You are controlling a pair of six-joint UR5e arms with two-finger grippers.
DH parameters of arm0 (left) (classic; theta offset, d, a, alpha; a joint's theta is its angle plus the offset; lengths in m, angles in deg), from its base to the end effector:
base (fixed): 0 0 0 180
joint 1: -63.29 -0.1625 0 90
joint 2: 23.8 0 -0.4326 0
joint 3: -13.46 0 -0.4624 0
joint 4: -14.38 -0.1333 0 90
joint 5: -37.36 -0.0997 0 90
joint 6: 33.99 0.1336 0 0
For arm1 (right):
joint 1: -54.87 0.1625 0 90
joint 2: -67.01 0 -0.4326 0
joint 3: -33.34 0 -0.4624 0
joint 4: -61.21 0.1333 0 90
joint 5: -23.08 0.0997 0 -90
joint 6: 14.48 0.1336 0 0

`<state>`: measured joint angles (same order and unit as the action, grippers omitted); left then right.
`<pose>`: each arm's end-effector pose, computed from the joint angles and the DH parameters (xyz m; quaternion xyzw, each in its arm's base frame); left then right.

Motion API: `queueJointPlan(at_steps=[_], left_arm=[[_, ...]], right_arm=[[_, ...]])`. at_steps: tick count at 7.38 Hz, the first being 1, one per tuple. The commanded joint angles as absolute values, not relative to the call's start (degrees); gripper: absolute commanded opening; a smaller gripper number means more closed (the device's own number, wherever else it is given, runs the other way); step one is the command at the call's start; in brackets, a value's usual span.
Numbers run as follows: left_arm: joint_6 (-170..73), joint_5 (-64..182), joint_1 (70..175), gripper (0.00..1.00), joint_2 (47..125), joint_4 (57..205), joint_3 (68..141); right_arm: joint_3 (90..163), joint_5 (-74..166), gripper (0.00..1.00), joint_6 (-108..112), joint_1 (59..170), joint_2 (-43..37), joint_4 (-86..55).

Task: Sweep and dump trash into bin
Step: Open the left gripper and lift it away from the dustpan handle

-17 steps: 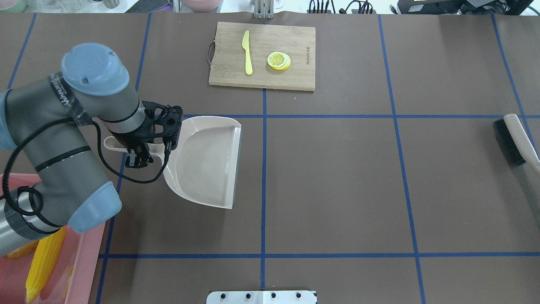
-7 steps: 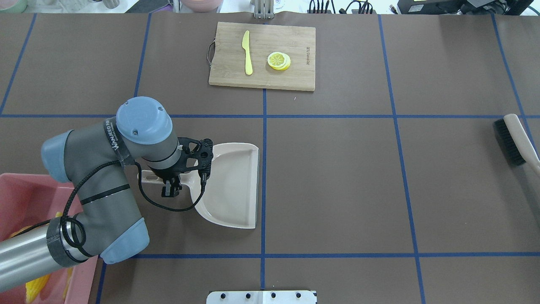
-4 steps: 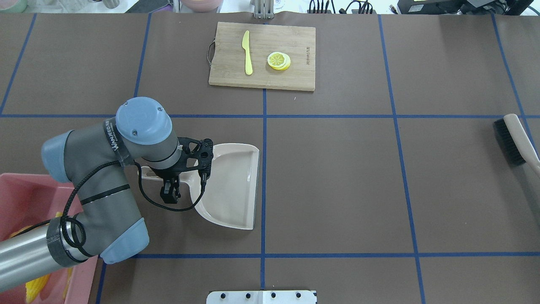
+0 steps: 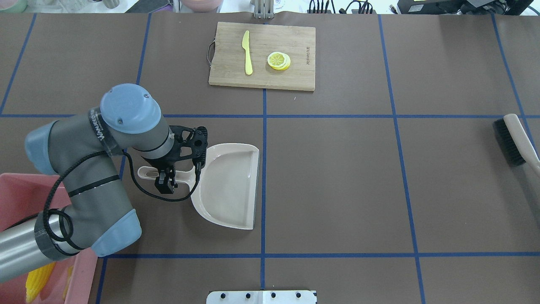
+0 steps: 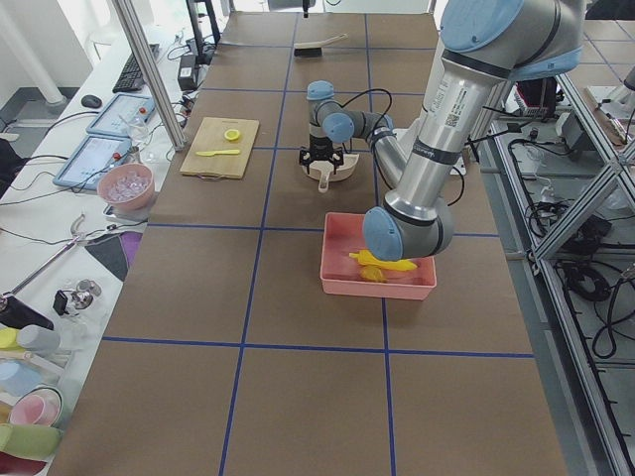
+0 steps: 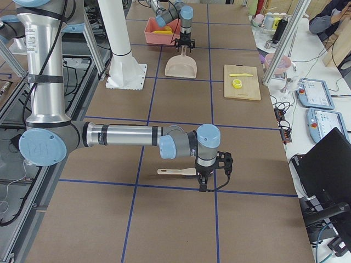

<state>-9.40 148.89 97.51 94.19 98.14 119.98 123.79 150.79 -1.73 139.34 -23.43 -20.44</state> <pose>0.5215 -0.4566 0.2562 0.2627 0.2565 0.6457 0.6695 -0.0039 -0.5754 0.6851 0.0169 -0.3292 0.0359 0.9434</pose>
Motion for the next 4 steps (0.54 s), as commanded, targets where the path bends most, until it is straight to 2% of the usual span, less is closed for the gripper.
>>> queueJointPlan(at_steps=[1,4], left_arm=[[-18.71,149.33,102.03,0.99,93.98,98.14,122.43],[-39.72,149.07,108.17,0.99,93.71,98.14,123.95]], right_arm=[[123.86,150.79,1.00,-1.73,139.34,-23.43,-20.44],[123.78,150.70,1.00,-1.73,139.34,-23.43,-20.44]])
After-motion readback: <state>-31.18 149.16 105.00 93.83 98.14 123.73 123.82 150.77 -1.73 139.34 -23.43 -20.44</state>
